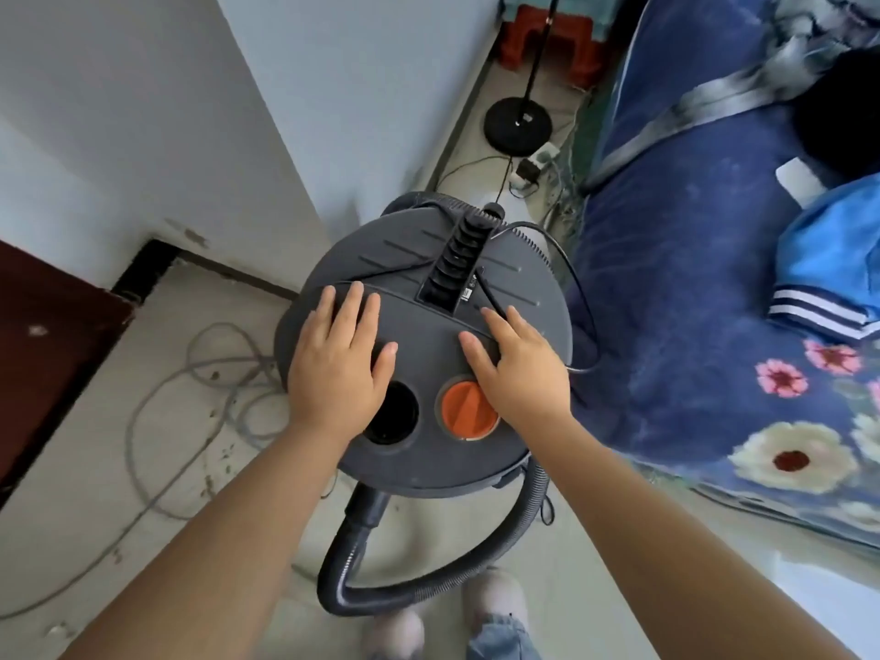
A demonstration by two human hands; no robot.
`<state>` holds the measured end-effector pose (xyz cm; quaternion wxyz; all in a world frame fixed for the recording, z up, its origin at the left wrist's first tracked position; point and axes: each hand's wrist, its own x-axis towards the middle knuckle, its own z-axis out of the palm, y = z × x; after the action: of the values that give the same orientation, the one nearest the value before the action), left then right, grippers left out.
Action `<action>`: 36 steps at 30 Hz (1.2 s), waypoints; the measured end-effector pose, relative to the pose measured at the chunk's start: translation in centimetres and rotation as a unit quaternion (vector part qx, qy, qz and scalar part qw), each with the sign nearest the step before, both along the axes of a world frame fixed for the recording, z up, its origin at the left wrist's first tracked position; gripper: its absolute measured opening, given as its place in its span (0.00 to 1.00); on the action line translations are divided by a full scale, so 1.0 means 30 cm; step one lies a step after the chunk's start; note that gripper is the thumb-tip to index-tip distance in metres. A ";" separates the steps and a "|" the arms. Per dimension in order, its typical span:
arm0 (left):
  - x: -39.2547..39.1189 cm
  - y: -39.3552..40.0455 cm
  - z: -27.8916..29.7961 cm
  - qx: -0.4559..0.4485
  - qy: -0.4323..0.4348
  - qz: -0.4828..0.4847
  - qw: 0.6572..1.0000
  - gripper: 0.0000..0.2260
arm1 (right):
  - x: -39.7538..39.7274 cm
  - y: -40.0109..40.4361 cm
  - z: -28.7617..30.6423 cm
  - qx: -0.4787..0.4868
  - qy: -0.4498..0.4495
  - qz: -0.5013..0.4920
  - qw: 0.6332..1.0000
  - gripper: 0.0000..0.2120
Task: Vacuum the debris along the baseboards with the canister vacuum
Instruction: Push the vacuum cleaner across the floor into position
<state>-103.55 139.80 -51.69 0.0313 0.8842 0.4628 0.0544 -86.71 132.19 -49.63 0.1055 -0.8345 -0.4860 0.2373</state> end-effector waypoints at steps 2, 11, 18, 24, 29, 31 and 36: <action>-0.031 -0.008 -0.004 0.000 0.002 -0.006 1.000 0.24 | -0.037 -0.024 -0.006 -0.007 0.014 -0.011 1.000 0.26; -0.130 -0.029 0.004 0.031 0.005 -0.096 0.995 0.24 | -0.194 -0.144 -0.002 0.019 0.020 -0.126 0.992 0.24; -0.301 -0.088 0.004 0.047 0.040 -0.179 0.982 0.25 | -0.422 -0.274 -0.007 0.028 0.014 -0.181 0.983 0.24; -0.403 -0.182 -0.008 0.043 0.039 -0.231 0.971 0.25 | -0.587 -0.421 -0.036 0.098 -0.008 -0.274 0.957 0.22; -0.477 -0.232 0.017 0.028 0.014 -0.305 0.952 0.25 | -0.691 -0.522 -0.031 0.079 0.020 -0.313 0.946 0.24; -0.505 -0.214 0.027 0.019 -0.008 -0.345 0.939 0.25 | -0.773 -0.576 -0.039 0.080 -0.013 -0.351 0.933 0.23; -0.535 -0.114 -0.011 -0.032 -0.052 -0.411 0.909 0.26 | -0.924 -0.544 -0.033 0.064 -0.111 -0.399 0.908 0.23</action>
<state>-119.59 136.38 -52.02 0.1036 0.9906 0.0572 0.0680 -114.42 115.86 -50.63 0.1899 -0.9712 -0.1351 0.0501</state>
